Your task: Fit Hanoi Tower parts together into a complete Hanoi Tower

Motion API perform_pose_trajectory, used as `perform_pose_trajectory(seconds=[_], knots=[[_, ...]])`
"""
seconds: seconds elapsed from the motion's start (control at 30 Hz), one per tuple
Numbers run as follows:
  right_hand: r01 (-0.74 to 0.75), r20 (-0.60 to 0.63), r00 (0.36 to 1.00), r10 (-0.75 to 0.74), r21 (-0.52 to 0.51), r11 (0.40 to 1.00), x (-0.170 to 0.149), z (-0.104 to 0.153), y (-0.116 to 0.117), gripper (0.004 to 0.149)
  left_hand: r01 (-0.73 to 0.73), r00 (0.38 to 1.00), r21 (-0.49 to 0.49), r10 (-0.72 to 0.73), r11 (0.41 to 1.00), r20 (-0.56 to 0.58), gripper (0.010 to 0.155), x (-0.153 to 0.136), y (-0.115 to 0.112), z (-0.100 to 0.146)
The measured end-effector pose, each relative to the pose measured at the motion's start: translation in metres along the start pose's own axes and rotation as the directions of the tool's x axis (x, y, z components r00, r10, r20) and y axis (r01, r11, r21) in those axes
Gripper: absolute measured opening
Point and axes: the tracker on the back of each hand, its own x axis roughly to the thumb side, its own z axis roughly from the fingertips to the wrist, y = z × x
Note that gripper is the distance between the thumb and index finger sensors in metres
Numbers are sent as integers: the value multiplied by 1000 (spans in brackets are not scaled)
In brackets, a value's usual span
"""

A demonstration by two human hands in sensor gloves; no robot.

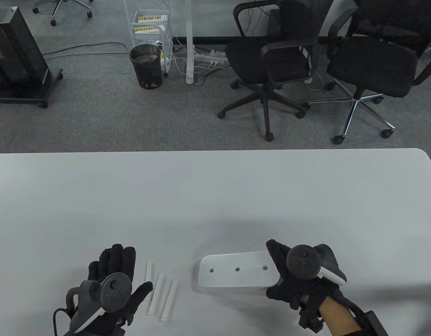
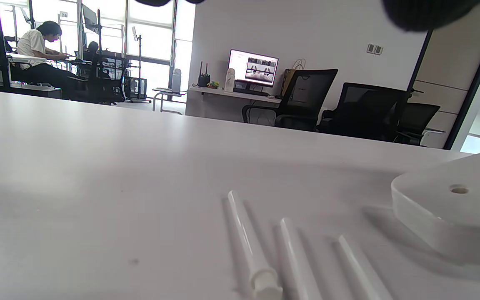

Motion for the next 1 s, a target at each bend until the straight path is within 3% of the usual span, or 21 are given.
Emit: perform_pose_trajectory(seconds=[0.33,1.0], knots=[[-186,-95,976,195,98,978,-15,-10,24,113,10,1000,-33,-10,999,5,94,1,-5,-2],[-184,-169,964,206,133,974,-31,-16,56,112,27,1000,-93,-28,995,-11,94,-1,-16,-8]])
